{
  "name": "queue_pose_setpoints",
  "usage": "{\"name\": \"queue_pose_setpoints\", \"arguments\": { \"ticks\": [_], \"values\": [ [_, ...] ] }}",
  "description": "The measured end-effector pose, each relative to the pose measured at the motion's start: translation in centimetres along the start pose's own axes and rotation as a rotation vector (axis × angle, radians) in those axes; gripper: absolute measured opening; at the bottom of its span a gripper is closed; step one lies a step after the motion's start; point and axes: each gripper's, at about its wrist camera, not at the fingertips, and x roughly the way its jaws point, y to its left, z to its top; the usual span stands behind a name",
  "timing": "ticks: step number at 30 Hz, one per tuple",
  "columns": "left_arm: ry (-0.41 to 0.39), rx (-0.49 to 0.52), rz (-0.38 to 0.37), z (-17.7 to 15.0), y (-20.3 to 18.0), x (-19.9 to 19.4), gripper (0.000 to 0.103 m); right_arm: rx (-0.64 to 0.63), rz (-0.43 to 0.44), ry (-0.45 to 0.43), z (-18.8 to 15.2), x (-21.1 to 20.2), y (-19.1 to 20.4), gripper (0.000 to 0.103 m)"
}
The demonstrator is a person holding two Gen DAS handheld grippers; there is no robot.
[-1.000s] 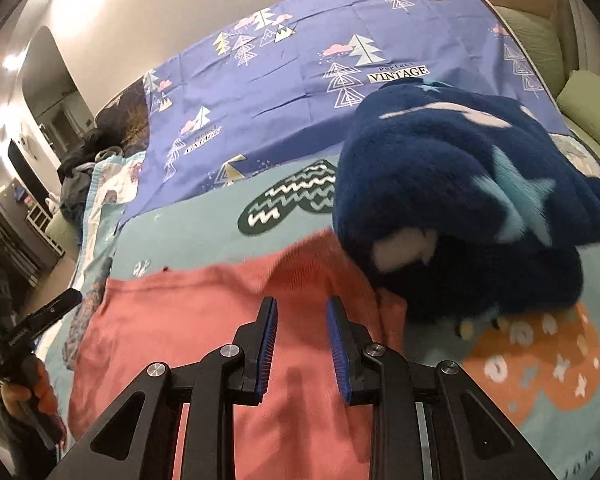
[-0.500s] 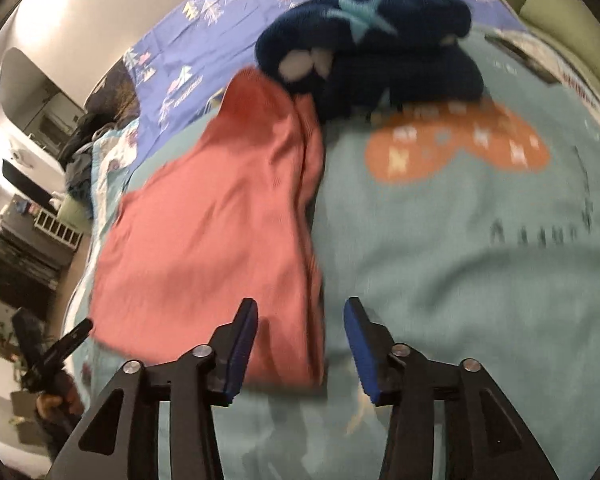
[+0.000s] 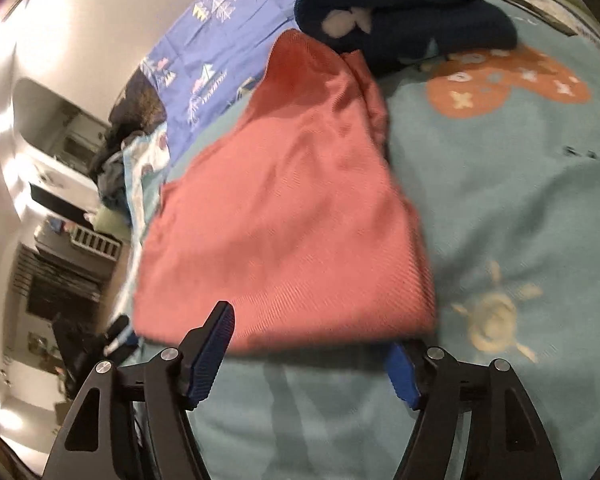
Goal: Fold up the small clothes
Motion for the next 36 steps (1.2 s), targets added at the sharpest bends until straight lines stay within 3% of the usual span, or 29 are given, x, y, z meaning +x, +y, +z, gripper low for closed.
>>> {"name": "queue_pose_setpoints", "arguments": {
  "ticks": [1,3,4,5,8,15,20,36],
  "values": [
    [-0.006,-0.002,-0.004,0.2,0.0,0.2,0.065,0.023,0.009,-0.010,0.2,0.2,-0.2,0.072],
    [-0.009,-0.006,-0.004,0.4,0.2,0.5,0.032,0.085,0.018,-0.035,0.7,0.3,-0.8,0.060],
    [-0.004,-0.018,-0.009,0.4,0.5,0.7,0.021,0.103,0.001,-0.040,0.9,0.4,-1.0,0.032],
    [-0.002,-0.034,-0.017,0.4,0.8,0.9,0.018,0.121,-0.017,-0.033,1.1,0.6,-1.3,0.005],
    [-0.028,-0.023,-0.022,0.3,0.5,0.7,0.016,0.178,0.020,-0.043,0.8,0.5,-2.1,0.005],
    [-0.094,0.062,-0.024,0.8,-2.1,-1.8,0.014,0.103,0.019,-0.094,0.9,-1.8,0.2,0.004],
    [-0.103,0.068,-0.039,0.2,-2.6,-3.5,0.014,0.065,0.016,-0.104,0.1,-3.8,1.3,0.004],
    [-0.051,0.172,0.020,-7.3,-5.8,-9.8,0.014,0.048,-0.010,-0.144,-9.0,-12.0,-0.2,0.001]
  ]
}}
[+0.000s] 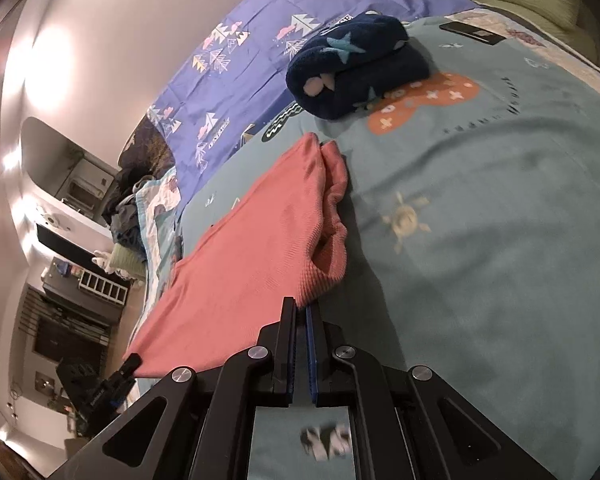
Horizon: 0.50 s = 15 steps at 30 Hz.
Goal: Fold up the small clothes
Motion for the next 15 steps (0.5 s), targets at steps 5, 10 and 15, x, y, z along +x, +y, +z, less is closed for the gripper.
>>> {"name": "queue_pose_setpoints", "arguments": {
  "ticks": [5,10,15],
  "values": [
    [0.059,-0.006,0.043,-2.3,0.4,-0.5,0.015,0.032,-0.034,0.015,-3.4,-1.9,-2.4,0.002],
    [0.044,-0.070,0.154,-3.2,2.2,-2.0,0.015,0.060,-0.093,-0.014,-3.7,-3.4,-4.4,0.005],
    [-0.054,-0.001,0.194,0.0,0.8,-3.4,0.015,-0.087,-0.089,-0.066,-0.2,-3.1,-1.2,0.006]
  ]
}}
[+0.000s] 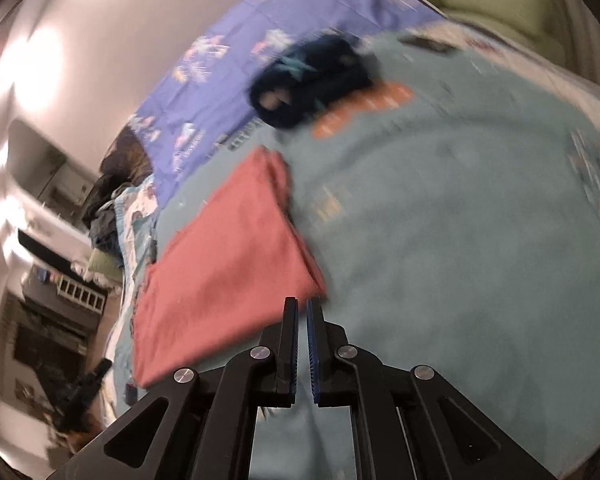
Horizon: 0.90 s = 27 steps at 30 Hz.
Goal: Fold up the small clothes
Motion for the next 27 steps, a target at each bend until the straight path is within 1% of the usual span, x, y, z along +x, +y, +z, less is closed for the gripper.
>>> {"name": "queue_pose_setpoints", "arguments": {
  "ticks": [3,5,7,9,11,12,13,15,16,17,19,21,22,24,25,26,27],
  "values": [
    [-0.002,0.067,-0.013,2.1,-2.0,1.7,0.016,-0.119,0.030,0.010,2.6,2.8,3.4,0.007],
    [0.025,0.103,-0.036,3.3,-3.4,4.0,0.023,-0.167,0.038,0.027,3.9,5.2,5.0,0.007],
    [0.070,0.130,-0.034,3.9,-4.6,6.7,0.023,-0.192,0.032,0.057,5.1,8.2,6.2,0.007],
    [0.117,0.149,-0.027,3.9,-5.4,9.1,0.024,-0.196,0.050,0.090,5.9,10.8,6.5,0.007],
    [0.154,0.155,-0.020,3.7,-5.5,10.9,0.032,-0.183,0.061,0.123,6.3,12.9,6.4,0.007],
    [0.176,0.147,-0.012,3.5,-5.3,11.8,0.034,-0.177,0.059,0.141,6.3,13.8,6.1,0.007],
    [0.200,0.137,0.001,3.0,-5.1,12.6,0.034,-0.173,0.048,0.162,6.2,14.7,5.7,0.007],
    [0.233,0.140,0.021,2.1,-4.3,13.9,0.034,-0.171,-0.016,0.196,5.9,16.2,4.5,0.006],
    [0.218,0.148,0.010,1.7,-4.1,14.0,0.034,-0.160,-0.036,0.203,5.6,16.7,3.6,0.006],
    [0.201,0.152,-0.003,1.4,-4.0,13.8,0.034,-0.139,-0.020,0.205,5.5,16.8,2.9,0.003],
    [0.193,0.144,-0.019,1.4,-3.8,13.1,0.034,-0.097,0.026,0.210,5.7,16.4,2.0,0.003],
    [0.196,0.117,-0.029,2.1,-3.7,12.5,0.034,-0.111,0.036,0.202,6.4,15.7,2.2,0.006],
    [0.176,0.117,-0.024,2.7,-3.6,12.0,0.034,-0.135,0.020,0.185,6.9,15.3,2.4,0.007],
    [0.119,0.129,0.007,4.2,-3.2,11.2,0.039,-0.176,-0.009,0.145,8.3,14.7,2.8,0.016],
    [0.092,0.127,0.036,5.1,-2.7,10.9,0.047,-0.182,-0.011,0.129,9.0,14.6,2.8,0.024],
    [0.075,0.119,0.059,5.7,-2.2,10.8,0.053,-0.186,-0.007,0.115,10.0,14.6,2.8,0.029],
    [0.060,0.101,0.082,6.6,-1.3,11.0,0.055,-0.199,-0.007,0.105,10.8,15.0,3.0,0.031]
  ]
}}
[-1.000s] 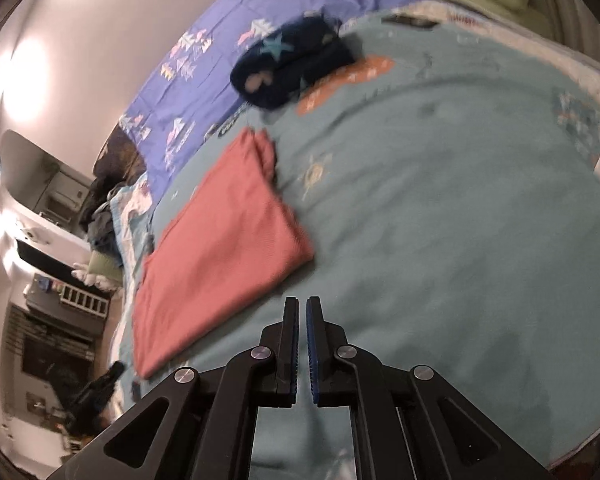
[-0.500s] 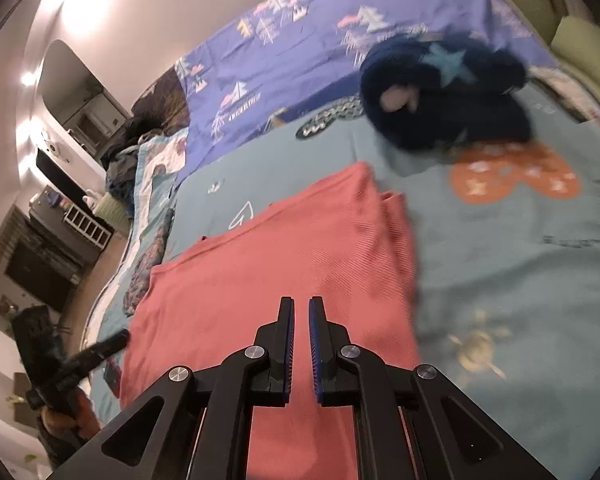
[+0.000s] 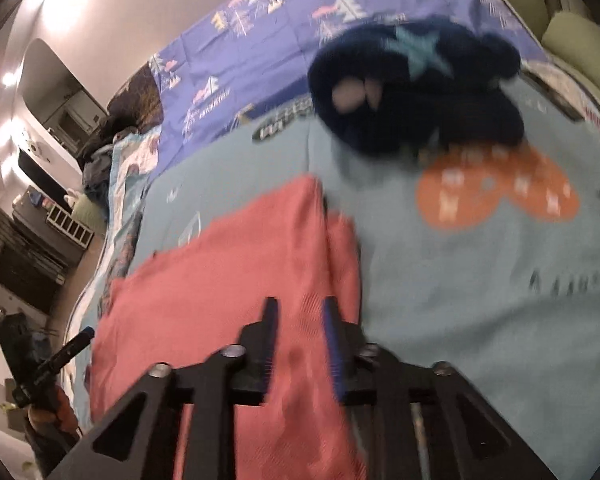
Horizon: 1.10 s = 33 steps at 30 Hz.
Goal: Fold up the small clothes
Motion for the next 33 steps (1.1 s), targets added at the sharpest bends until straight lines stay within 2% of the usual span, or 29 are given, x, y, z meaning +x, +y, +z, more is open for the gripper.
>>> {"name": "queue_pose_setpoints", "arguments": {
  "ticks": [4,8,10,11,12,13,14,15,19,22,25,27,30,32,33],
  "values": [
    [0.039,-0.059,0.055,1.9,2.5,2.3,0.057,-0.039,-0.012,0.002,2.6,2.3,0.4,0.043],
    [0.073,-0.111,0.068,2.6,4.4,4.5,0.058,-0.036,-0.003,0.062,4.5,5.6,0.4,0.056],
    [0.090,-0.134,0.079,2.8,4.9,5.6,0.058,-0.040,0.011,0.088,4.7,6.8,0.5,0.056],
    [0.096,-0.146,0.078,2.8,5.2,6.1,0.058,-0.046,0.014,0.092,4.9,7.1,0.7,0.046],
    [0.099,-0.157,0.065,2.8,5.3,6.5,0.058,-0.056,0.016,0.092,4.9,7.4,0.9,0.028],
    [0.096,-0.164,0.040,2.9,5.3,6.7,0.046,-0.051,0.021,0.095,4.9,7.4,1.1,0.005],
    [0.081,-0.167,0.009,3.0,5.2,6.7,0.016,-0.044,0.030,0.075,5.0,6.9,1.0,0.003],
    [0.068,-0.178,-0.032,3.2,5.2,6.5,0.006,-0.050,0.036,0.042,5.0,6.1,1.2,0.002],
    [-0.038,-0.161,-0.105,4.5,4.0,4.7,0.006,-0.046,0.034,-0.035,5.7,3.4,1.1,0.002],
    [-0.083,-0.103,-0.109,5.6,2.8,4.3,0.006,-0.029,-0.010,-0.052,6.3,3.1,0.6,0.002],
    [-0.056,-0.068,-0.044,5.9,2.7,6.0,0.006,0.000,-0.101,-0.032,6.1,4.4,-0.6,0.005],
    [-0.020,-0.073,0.011,5.5,3.3,7.2,0.008,0.050,-0.080,0.033,5.6,5.7,-1.6,0.006],
    [0.022,-0.133,0.033,4.4,4.5,7.0,0.023,0.075,-0.016,0.045,4.4,4.6,-1.9,0.006],
    [-0.003,-0.145,0.025,3.7,4.7,5.2,0.040,0.033,-0.013,0.032,3.1,2.5,-1.5,0.010],
    [-0.025,-0.137,0.026,3.2,4.5,3.8,0.044,0.012,-0.016,0.031,2.2,1.4,-1.2,0.011]
  ]
}}
